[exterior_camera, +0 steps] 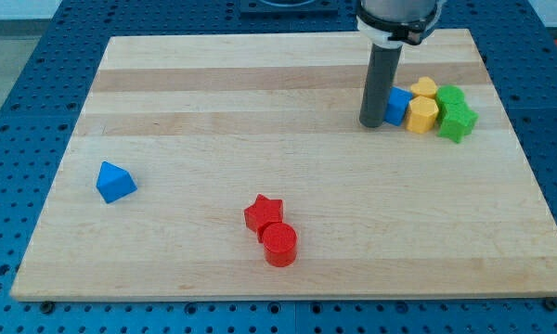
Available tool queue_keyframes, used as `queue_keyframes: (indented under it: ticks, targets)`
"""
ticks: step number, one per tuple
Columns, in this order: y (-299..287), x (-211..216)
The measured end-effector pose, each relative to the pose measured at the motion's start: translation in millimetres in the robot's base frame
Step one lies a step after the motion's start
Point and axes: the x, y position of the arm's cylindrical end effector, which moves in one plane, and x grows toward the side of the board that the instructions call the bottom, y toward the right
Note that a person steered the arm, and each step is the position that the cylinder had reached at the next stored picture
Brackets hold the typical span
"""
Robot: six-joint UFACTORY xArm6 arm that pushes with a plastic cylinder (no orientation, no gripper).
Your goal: Move the red circle to the bottom left
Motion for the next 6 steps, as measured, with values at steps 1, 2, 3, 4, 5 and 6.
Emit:
queue_keyframes:
  ticks: [1, 2, 3, 4, 5, 6]
  targets:
    - [-40, 19]
    - [-83, 50]
    - [-90, 107]
    - [-93, 152]
    - [-89, 166]
    - [-85, 183]
